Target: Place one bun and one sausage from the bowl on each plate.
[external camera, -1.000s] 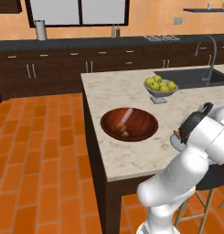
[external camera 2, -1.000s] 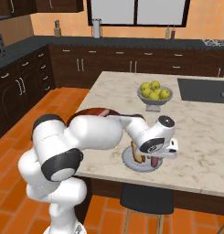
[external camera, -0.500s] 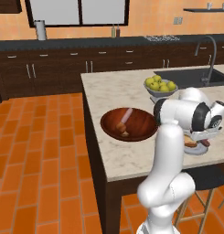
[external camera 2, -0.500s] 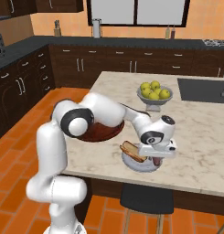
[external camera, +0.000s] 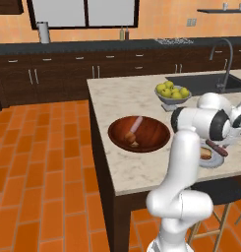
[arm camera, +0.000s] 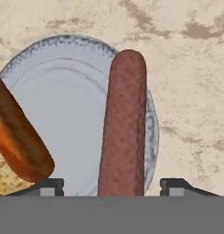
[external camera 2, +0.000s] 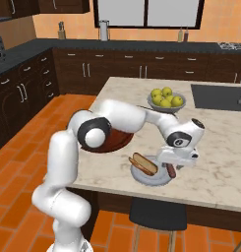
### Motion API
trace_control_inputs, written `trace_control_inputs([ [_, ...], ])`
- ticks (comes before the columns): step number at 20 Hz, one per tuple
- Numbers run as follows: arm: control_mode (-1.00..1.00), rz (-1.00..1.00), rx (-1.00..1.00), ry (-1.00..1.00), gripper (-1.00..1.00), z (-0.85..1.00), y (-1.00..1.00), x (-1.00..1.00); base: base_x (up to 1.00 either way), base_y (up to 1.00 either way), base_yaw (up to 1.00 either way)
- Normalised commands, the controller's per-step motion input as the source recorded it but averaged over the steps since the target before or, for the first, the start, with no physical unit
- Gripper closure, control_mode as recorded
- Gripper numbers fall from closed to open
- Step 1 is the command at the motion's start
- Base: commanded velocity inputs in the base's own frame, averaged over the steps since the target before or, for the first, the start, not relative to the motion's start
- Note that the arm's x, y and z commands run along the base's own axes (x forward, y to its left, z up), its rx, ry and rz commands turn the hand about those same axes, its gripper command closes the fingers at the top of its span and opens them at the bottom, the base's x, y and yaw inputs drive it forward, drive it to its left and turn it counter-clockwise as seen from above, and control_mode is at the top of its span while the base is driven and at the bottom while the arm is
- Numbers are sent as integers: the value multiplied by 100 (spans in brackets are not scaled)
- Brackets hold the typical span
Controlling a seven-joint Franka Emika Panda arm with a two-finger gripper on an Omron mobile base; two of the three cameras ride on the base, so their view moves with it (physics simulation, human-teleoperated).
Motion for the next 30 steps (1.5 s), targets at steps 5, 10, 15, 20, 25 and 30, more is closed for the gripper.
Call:
trace_control_inputs([
  [5, -100, 7, -12, 7, -100, 34, 98, -14, 0, 0, 0],
  [10, -100, 15, -31, -29, -100, 100, 100, -81, 0, 0, 0],
  [15, -100, 12, -22, -30, -100, 100, 100, -54, 0, 0, 0],
  [20, -100, 2, -6, 17, -100, 86, 100, -4, 0, 0, 0],
  [25, -100, -4, 1, 3, -100, 96, 100, 2, 0, 0, 0],
  [30, -100, -3, 14, 23, -100, 69, 99, 24, 0, 0, 0],
])
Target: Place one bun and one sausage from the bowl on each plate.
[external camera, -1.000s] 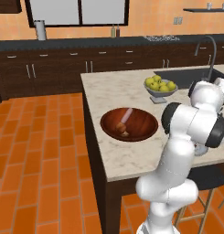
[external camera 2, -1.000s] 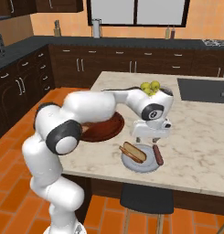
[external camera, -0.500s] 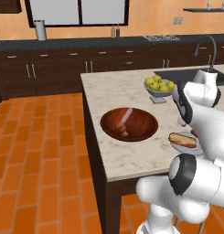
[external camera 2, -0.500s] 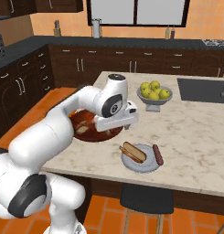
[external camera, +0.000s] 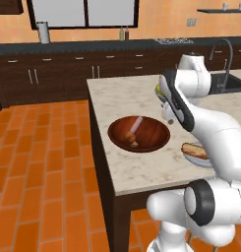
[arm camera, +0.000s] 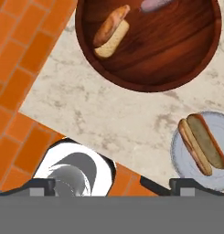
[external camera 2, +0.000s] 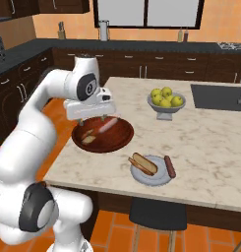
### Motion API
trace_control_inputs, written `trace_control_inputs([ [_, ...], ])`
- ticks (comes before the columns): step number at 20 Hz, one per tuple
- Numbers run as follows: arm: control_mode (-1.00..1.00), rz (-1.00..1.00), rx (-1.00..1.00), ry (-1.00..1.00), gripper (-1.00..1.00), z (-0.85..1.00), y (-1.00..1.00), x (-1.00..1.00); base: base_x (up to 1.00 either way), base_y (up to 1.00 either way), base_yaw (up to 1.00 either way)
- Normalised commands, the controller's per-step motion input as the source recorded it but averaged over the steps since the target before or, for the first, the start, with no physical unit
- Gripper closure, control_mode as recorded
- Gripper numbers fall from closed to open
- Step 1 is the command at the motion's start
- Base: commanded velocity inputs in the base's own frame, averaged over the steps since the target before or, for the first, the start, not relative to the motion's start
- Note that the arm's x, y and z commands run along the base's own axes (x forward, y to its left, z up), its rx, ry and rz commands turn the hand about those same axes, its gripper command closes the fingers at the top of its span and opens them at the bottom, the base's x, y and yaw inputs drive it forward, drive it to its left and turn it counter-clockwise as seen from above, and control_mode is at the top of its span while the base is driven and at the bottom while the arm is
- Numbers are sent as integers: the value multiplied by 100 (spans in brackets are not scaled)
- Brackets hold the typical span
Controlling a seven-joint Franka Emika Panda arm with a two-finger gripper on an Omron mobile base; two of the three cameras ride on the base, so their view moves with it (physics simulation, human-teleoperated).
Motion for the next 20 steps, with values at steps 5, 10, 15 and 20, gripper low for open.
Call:
trace_control_inputs([
  [5, -100, 0, 29, 23, -100, -44, 32, 61, 0, 0, 0],
  [10, -100, -4, 11, 9, -100, -80, 68, 14, 0, 0, 0],
  [15, -100, -10, -2, 0, -100, -55, 50, 39, 0, 0, 0],
  [20, -100, 1, -4, 0, -100, -55, 0, 71, 0, 0, 0],
])
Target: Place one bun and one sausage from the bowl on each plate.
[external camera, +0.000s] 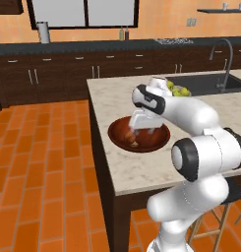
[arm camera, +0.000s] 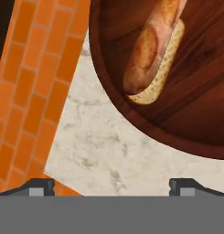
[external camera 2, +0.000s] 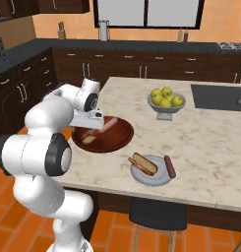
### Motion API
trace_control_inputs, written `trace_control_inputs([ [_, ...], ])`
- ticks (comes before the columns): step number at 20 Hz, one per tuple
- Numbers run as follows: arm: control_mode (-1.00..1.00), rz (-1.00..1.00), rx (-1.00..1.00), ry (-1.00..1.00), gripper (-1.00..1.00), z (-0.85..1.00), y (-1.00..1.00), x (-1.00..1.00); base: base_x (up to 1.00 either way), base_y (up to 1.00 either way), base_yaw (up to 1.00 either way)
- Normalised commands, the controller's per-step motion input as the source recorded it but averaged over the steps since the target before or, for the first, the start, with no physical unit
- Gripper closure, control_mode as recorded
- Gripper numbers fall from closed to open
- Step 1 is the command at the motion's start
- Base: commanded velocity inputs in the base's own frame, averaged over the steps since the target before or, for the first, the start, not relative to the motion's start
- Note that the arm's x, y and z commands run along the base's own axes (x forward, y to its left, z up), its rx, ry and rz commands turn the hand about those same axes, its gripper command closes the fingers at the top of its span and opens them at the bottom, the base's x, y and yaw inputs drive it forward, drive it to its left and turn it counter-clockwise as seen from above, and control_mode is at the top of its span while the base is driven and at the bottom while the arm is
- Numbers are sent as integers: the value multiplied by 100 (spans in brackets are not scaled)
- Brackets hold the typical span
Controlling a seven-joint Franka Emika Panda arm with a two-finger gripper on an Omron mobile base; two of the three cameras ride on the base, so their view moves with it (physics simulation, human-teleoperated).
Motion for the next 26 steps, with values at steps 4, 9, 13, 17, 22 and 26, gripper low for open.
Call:
trace_control_inputs([
  [4, -100, 0, 0, 0, -100, -42, 0, 78, 0, 0, 0],
  [9, -100, 0, 0, 4, -100, -38, 7, 79, 0, 0, 0],
  [13, -100, -1, -4, 8, -100, -28, 39, 63, 0, 0, 0],
  [17, -100, -4, -5, 9, -100, -59, 8, 26, 0, 0, 0],
  [22, -100, -5, -6, 6, -100, -63, 0, 12, 0, 0, 0],
  [26, -100, -5, -5, 8, 100, -45, 1, 1, 0, 0, 0],
])
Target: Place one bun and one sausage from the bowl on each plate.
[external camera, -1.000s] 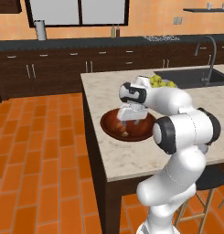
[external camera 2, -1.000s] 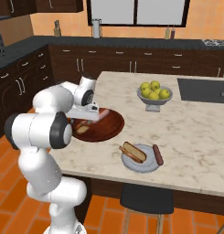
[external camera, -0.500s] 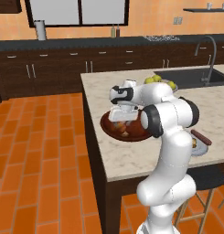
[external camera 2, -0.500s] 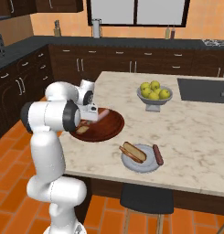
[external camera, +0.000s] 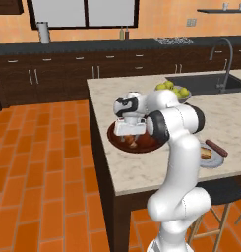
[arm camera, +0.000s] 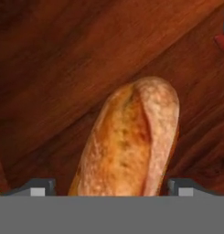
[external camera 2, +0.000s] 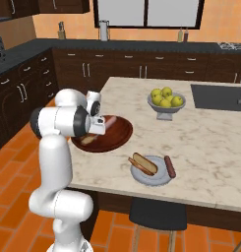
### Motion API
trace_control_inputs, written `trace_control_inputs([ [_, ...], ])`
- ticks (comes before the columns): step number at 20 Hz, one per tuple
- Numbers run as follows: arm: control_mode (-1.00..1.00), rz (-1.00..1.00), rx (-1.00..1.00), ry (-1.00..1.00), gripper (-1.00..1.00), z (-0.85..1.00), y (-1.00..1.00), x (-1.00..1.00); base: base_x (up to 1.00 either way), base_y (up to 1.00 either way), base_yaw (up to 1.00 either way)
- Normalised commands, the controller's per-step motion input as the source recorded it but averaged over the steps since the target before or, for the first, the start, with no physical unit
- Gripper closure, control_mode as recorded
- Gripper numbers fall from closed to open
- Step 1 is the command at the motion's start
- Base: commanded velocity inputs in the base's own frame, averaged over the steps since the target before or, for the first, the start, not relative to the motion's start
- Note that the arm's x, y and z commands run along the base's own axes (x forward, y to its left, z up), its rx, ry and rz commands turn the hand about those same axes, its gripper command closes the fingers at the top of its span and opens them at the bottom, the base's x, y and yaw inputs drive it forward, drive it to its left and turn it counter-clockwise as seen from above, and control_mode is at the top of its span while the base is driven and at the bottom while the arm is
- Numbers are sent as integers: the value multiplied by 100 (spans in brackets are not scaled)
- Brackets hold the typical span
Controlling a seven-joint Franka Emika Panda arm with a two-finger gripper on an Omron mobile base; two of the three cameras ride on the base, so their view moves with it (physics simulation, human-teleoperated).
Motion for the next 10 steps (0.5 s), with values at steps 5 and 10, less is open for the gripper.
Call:
trace_control_inputs([
  [5, -100, -5, -1, 4, 100, -52, -23, -1, 0, 0, 0],
  [10, -100, -2, 1, 0, 100, -11, -19, -1, 0, 0, 0],
])
